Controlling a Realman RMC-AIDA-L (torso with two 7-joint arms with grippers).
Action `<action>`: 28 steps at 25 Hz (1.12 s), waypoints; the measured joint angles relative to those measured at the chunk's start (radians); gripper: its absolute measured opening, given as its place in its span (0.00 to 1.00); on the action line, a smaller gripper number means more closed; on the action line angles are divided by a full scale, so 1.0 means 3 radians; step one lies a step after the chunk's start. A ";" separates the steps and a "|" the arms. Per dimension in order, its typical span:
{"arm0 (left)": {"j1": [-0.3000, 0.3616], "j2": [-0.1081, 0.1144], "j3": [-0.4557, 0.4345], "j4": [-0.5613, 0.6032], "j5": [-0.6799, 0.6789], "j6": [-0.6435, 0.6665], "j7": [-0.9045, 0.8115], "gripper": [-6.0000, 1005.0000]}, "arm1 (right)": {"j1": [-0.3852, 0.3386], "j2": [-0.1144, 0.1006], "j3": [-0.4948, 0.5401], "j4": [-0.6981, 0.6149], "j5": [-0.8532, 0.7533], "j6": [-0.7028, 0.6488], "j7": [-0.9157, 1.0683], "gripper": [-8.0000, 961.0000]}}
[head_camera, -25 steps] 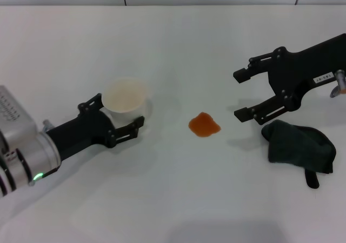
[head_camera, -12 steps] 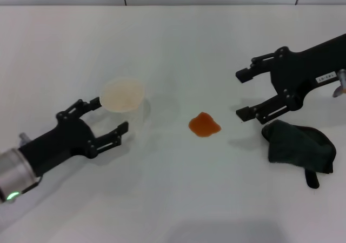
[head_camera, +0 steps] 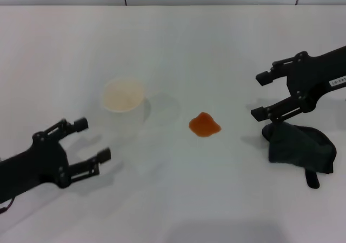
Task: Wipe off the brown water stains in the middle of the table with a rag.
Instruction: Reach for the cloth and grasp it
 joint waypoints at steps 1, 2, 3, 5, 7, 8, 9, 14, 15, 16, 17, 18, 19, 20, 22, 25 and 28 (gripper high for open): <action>0.0003 0.0016 -0.0002 0.0082 0.0096 0.0069 -0.0096 0.89 | 0.0004 0.0000 -0.0040 -0.0014 -0.0088 0.0049 0.0104 0.85; 0.0001 0.0035 -0.0003 0.0207 0.0205 0.0147 -0.0218 0.89 | 0.0011 0.0001 -0.0080 -0.0031 -0.0170 0.0091 0.0207 0.85; 0.0000 0.0044 -0.0001 0.0312 0.0303 0.0201 -0.0330 0.89 | 0.0017 0.0001 -0.0137 -0.0060 -0.0260 0.0131 0.0313 0.84; -0.0029 0.0052 -0.0001 0.0672 0.0606 0.0350 -0.0684 0.89 | 0.0027 0.0003 -0.0304 -0.0149 -0.0462 0.0225 0.0573 0.84; -0.0076 0.0047 -0.0009 0.0994 0.0855 0.0469 -0.0958 0.89 | 0.0027 0.0005 -0.0486 -0.0258 -0.0635 0.0289 0.0799 0.84; -0.0130 0.0044 -0.0012 0.1235 0.1038 0.0613 -0.1169 0.89 | 0.0024 0.0006 -0.0594 -0.0332 -0.0729 0.0306 0.0938 0.84; -0.0130 0.0044 -0.0012 0.1235 0.1038 0.0613 -0.1169 0.89 | 0.0019 0.0007 -0.0651 -0.0374 -0.0773 0.0306 0.1019 0.83; -0.0260 0.0062 -0.0003 0.1749 0.1235 0.0977 -0.1546 0.89 | -0.0007 0.0009 -0.0936 -0.0590 -0.1063 0.0252 0.1485 0.82; -0.0274 0.0062 0.0003 0.1846 0.1264 0.1017 -0.1600 0.89 | -0.0014 0.0009 -0.0999 -0.0626 -0.1137 0.0243 0.1576 0.82; -0.0298 0.0057 0.0013 0.1991 0.1332 0.1073 -0.1690 0.89 | -0.0018 0.0009 -0.1037 -0.0642 -0.1188 0.0236 0.1630 0.82; -0.0314 0.0052 0.0019 0.2070 0.1371 0.1104 -0.1740 0.89 | -0.0022 0.0009 -0.1065 -0.0648 -0.1227 0.0229 0.1668 0.82; -0.0328 0.0032 0.0032 0.2176 0.1429 0.1136 -0.1797 0.89 | -0.0026 0.0010 -0.1086 -0.0645 -0.1246 0.0223 0.1686 0.82; -0.0339 0.0012 0.0054 0.2271 0.1479 0.1157 -0.1849 0.89 | -0.0031 0.0013 -0.1102 -0.0629 -0.1250 0.0224 0.1692 0.81; -0.0345 -0.0009 0.0094 0.2355 0.1523 0.1173 -0.1901 0.89 | -0.0036 0.0015 -0.1118 -0.0601 -0.1252 0.0235 0.1695 0.81; -0.0356 -0.0037 0.0195 0.2465 0.1587 0.1172 -0.1971 0.89 | -0.0039 0.0019 -0.1145 -0.0508 -0.1255 0.0293 0.1701 0.81; -0.0404 -0.0088 0.0295 0.2512 0.1706 0.1160 -0.2039 0.89 | -0.0016 0.0020 -0.1168 -0.0368 -0.1257 0.0401 0.1702 0.80; -0.0458 -0.0154 0.0307 0.2506 0.1856 0.1154 -0.2044 0.89 | 0.0050 0.0020 -0.1198 -0.0188 -0.1257 0.0502 0.1685 0.78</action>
